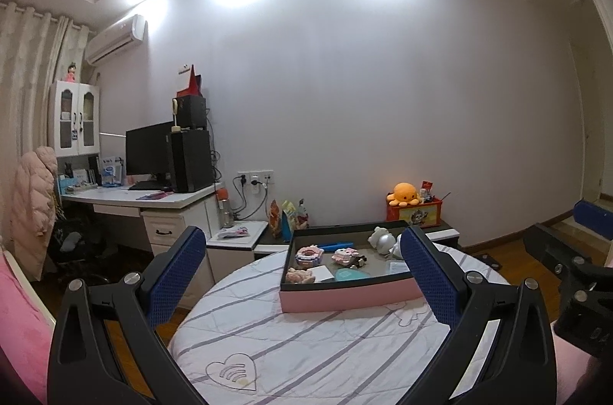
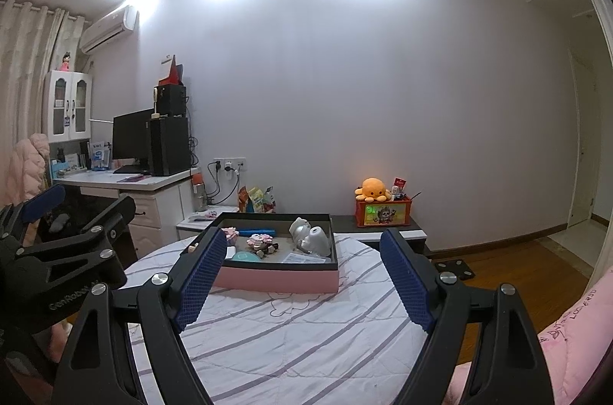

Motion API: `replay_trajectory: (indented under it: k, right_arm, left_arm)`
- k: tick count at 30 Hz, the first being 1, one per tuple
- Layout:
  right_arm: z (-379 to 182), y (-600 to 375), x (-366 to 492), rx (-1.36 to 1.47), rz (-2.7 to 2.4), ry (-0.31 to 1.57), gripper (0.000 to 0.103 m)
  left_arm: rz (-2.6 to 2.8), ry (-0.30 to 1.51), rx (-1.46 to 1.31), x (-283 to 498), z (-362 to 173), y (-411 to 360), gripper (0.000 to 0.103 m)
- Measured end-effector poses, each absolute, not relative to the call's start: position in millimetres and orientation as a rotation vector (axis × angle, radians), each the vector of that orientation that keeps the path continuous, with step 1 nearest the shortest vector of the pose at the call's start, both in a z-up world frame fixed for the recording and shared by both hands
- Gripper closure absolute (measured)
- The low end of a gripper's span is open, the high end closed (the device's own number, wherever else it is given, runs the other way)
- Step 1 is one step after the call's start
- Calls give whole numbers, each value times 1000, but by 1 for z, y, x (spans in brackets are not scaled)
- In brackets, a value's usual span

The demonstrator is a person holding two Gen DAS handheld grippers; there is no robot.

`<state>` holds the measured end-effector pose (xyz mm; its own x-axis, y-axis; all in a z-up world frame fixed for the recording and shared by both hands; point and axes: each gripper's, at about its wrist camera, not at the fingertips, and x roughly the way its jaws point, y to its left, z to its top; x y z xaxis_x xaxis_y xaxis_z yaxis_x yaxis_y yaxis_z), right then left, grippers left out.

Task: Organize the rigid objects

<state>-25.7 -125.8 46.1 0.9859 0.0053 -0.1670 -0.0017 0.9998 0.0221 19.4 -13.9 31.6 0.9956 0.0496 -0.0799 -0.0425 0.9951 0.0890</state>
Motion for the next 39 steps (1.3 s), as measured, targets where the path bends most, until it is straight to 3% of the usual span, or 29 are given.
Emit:
replay_trajectory:
  k: [6,11,39]
  right_arm:
    - [48,-123,-29,6,5,151,18]
    - [48,-124,-31,8,0,141,0]
    - [56,-124,-33,-1,-3,125,0]
  left_arm:
    - [43,90,72,21,32,-11,0]
    - [43,89,75,21,32,-10,0]
    - [47,82,77,20,29,-14,0]
